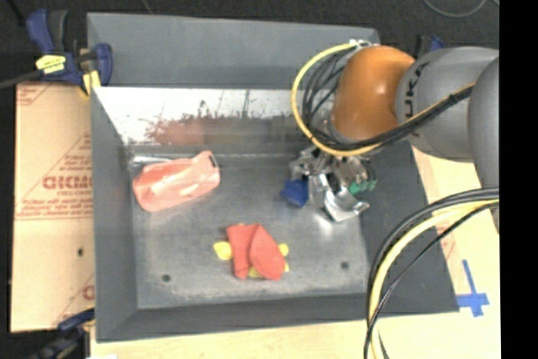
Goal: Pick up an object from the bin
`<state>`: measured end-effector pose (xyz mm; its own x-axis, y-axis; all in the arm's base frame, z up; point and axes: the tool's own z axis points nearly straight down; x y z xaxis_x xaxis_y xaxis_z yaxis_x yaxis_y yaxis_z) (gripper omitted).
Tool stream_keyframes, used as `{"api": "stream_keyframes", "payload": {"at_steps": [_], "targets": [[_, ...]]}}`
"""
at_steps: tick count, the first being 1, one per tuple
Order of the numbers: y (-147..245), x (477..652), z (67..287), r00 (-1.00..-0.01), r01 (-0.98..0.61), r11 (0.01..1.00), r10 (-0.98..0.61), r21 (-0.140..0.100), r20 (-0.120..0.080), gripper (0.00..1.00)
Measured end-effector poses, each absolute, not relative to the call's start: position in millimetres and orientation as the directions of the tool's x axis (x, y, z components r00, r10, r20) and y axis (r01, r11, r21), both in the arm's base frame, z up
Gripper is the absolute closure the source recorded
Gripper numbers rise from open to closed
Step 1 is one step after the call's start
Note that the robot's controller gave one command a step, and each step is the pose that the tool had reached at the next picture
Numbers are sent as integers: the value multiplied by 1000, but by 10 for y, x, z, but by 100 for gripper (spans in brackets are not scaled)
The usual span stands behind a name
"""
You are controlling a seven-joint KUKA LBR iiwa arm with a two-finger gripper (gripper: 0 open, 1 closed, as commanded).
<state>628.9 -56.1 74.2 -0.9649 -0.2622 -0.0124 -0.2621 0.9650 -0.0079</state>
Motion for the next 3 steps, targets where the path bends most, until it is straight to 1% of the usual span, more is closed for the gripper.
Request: {"api": "stream_keyframes", "payload": {"at_steps": [1,3], "targets": [[-652,6499,712,-967,-254,967,-254,-8,-16,100],[-652,6499,712,-967,-254,967,-254,-8,-16,100]]}}
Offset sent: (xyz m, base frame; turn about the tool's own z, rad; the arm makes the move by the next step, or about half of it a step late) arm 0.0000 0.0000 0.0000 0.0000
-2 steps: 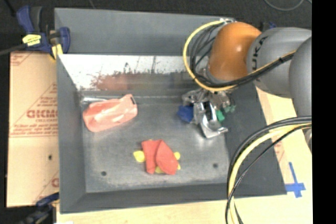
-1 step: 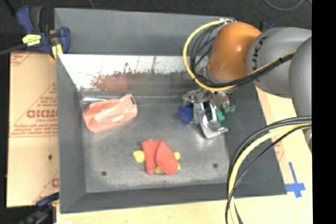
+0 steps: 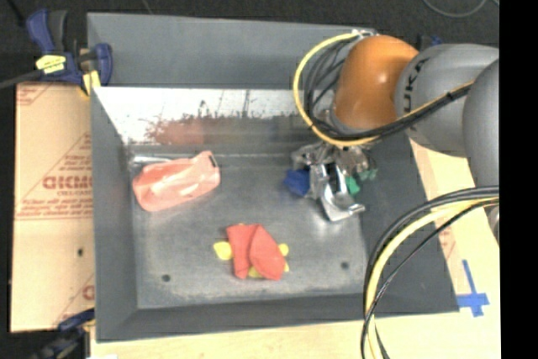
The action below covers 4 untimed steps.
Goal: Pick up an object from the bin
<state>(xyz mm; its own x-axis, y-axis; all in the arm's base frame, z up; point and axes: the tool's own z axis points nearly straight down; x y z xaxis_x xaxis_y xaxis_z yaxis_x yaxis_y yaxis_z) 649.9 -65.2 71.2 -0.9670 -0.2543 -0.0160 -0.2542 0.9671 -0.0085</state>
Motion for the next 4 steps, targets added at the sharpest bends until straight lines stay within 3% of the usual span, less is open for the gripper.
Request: {"api": "stream_keyframes", "payload": {"at_steps": [4], "targets": [[-691,6494,717,-975,-223,975,-223,-4,-20,100]]}}
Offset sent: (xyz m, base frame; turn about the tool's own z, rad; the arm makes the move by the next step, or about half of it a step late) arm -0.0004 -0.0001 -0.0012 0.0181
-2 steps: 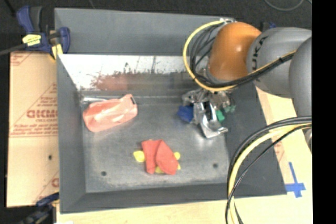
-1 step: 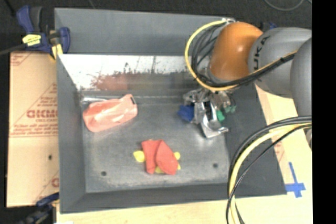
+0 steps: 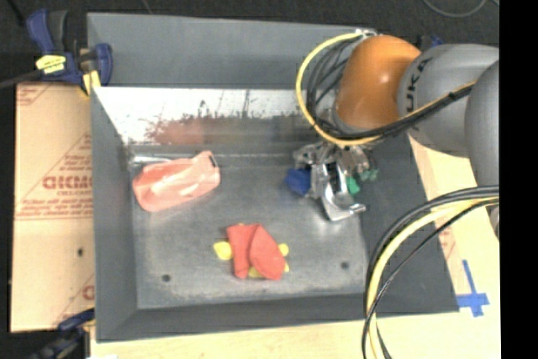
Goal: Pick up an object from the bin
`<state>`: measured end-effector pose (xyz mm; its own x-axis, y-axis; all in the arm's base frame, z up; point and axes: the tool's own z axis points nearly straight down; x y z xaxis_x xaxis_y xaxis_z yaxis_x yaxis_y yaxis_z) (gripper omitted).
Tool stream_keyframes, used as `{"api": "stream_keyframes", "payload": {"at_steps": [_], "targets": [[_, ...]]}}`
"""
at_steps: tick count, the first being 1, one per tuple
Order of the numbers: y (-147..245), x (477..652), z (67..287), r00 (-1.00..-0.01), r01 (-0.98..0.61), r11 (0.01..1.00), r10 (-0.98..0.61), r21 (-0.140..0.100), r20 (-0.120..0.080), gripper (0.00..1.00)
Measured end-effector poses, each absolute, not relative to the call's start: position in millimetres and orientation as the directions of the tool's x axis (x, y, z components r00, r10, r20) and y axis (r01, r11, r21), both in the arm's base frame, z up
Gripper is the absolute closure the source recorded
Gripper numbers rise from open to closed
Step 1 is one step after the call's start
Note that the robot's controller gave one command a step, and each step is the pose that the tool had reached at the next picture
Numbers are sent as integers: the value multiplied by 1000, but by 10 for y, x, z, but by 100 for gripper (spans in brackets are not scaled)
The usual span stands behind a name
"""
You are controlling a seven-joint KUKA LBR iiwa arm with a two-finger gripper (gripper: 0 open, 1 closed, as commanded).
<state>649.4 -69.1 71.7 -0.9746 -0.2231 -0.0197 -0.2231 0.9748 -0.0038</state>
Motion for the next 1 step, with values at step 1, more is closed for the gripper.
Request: {"api": "stream_keyframes", "payload": {"at_steps": [1], "targets": [[-823,6473,722,-980,-197,980,-197,1,-23,100]]}}
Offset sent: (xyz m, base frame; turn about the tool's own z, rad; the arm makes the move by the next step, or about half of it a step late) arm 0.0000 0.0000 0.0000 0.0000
